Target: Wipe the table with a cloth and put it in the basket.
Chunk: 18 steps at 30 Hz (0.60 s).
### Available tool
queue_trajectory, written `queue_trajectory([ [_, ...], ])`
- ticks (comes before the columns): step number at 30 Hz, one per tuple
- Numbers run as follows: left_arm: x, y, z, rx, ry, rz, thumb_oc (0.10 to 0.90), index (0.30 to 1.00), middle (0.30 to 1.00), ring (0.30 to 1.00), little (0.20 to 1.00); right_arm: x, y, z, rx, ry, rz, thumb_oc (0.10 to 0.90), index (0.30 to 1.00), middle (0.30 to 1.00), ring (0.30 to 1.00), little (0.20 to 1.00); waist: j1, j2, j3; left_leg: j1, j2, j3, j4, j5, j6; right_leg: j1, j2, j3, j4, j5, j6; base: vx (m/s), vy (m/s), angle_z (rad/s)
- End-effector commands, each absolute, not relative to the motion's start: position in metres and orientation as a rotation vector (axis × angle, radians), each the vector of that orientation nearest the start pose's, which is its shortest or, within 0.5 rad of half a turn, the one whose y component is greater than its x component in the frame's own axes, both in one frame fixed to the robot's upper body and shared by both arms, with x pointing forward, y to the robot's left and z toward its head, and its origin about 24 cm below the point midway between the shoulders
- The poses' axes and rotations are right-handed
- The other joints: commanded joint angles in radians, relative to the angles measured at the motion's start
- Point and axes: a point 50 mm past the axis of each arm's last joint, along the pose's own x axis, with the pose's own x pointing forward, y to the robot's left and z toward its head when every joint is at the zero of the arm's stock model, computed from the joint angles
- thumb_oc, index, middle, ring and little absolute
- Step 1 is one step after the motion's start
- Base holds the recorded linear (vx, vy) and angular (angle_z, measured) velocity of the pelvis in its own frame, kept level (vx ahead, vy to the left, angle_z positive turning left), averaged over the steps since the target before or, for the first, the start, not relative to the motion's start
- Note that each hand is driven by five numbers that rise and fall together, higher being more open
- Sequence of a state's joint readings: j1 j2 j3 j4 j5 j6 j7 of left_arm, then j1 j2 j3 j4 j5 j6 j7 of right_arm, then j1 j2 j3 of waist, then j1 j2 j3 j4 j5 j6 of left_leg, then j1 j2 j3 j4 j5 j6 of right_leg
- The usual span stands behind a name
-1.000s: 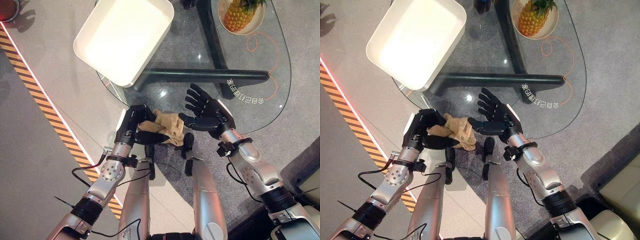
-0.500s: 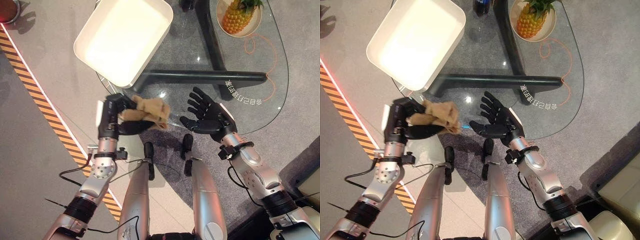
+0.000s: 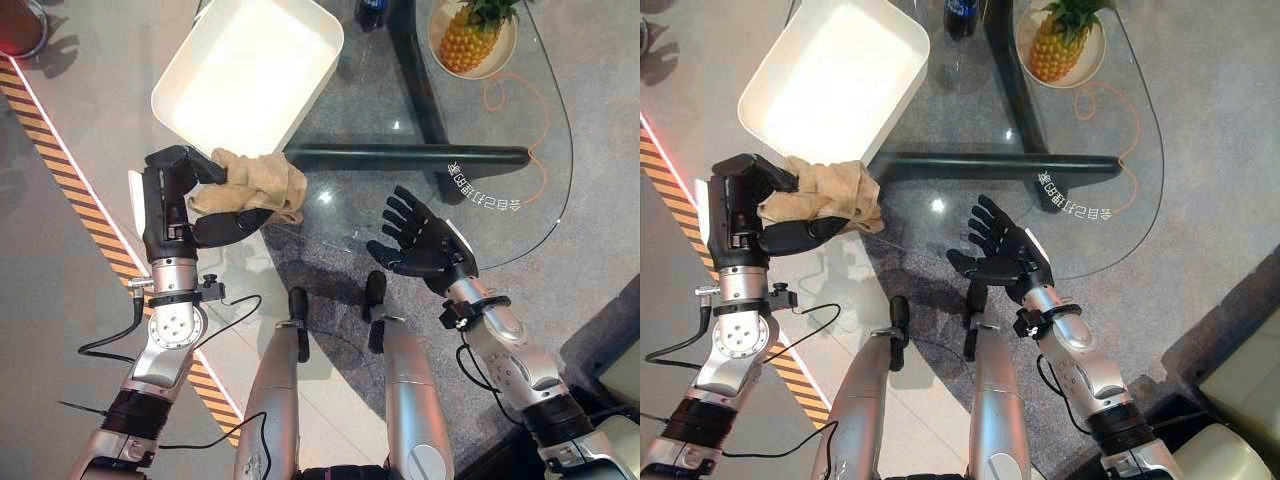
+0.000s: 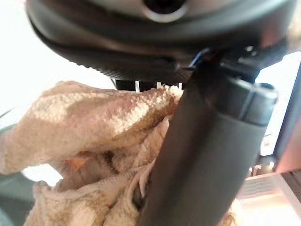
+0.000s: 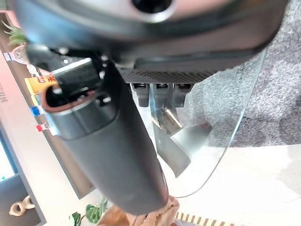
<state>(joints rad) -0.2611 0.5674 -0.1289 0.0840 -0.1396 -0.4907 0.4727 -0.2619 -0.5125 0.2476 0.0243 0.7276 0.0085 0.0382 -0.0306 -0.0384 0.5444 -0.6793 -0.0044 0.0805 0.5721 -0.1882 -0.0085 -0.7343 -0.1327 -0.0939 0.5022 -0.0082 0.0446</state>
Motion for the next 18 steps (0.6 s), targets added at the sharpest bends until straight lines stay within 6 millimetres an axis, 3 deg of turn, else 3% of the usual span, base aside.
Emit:
queue_trajectory([
  [1,0.255,0.211,0.225,0.156,-1.091,0.202,0.1,0.3,0.3,0.3,0.2,0.287,-0.163,0.146,0.187,-0.264,0.427,0.8,0.9,0.9,0.9,0.9,0.02,0.037,-0.024,0.041,-0.045,0.065,-0.086,0.09,0.06,0.062,0.079,-0.03,0.019,-0.068,-0.032,0.01,0.054,0.01],
  [7,0.264,0.216,0.232,0.191,-1.097,0.247,0.1,0.3,0.3,0.3,0.2,0.291,-0.154,0.139,0.173,-0.187,0.47,0.8,0.9,0.9,0.9,0.9,0.01,0.04,-0.024,0.035,-0.043,0.07,-0.071,0.091,0.057,0.056,0.076,-0.018,0.025,-0.062,-0.031,0.02,0.061,-0.01],
  [18,0.295,0.241,0.267,0.265,-1.09,0.462,0.1,0.3,0.3,0.3,0.2,0.302,-0.144,0.122,0.137,-0.015,0.515,0.8,0.9,0.9,0.9,0.9,-0.022,0.04,-0.024,0.02,-0.034,0.095,-0.035,0.09,0.065,0.036,0.071,0.03,0.028,-0.028,-0.02,0.04,0.086,-0.03],
])
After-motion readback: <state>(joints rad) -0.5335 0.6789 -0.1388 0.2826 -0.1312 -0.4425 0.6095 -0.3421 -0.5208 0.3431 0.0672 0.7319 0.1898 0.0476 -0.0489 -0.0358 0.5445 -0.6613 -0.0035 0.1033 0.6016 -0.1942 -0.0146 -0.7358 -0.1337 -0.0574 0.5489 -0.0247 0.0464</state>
